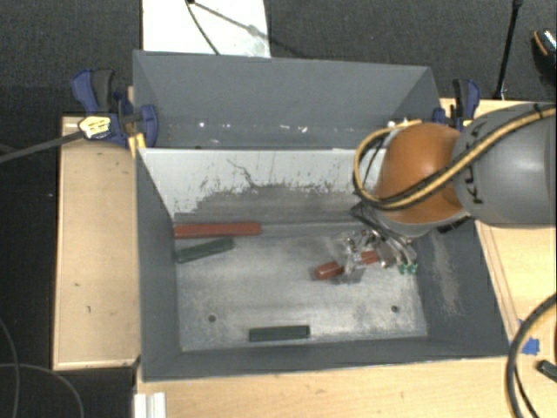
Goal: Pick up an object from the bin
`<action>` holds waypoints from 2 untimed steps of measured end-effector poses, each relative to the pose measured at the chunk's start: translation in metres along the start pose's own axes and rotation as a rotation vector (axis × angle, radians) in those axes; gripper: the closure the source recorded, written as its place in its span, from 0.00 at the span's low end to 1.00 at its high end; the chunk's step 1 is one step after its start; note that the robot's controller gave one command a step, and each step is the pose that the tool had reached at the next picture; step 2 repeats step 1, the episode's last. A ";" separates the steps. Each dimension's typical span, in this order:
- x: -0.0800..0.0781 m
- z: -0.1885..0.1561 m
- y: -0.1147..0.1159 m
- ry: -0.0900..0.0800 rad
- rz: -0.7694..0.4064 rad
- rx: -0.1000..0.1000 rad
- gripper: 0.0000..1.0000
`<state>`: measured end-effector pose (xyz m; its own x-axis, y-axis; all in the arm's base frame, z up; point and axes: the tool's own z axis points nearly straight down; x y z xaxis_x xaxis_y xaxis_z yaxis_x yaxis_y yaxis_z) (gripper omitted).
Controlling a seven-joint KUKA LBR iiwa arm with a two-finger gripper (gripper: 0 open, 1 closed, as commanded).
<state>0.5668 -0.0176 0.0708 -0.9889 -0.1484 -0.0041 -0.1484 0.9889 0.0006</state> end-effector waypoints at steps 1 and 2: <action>0.004 -0.143 0.018 -0.006 -0.247 0.002 1.00; 0.004 -0.143 0.018 -0.006 -0.247 0.002 1.00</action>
Offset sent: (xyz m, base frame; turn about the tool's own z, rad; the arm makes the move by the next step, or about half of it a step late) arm -0.0096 0.0159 0.1394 -0.2479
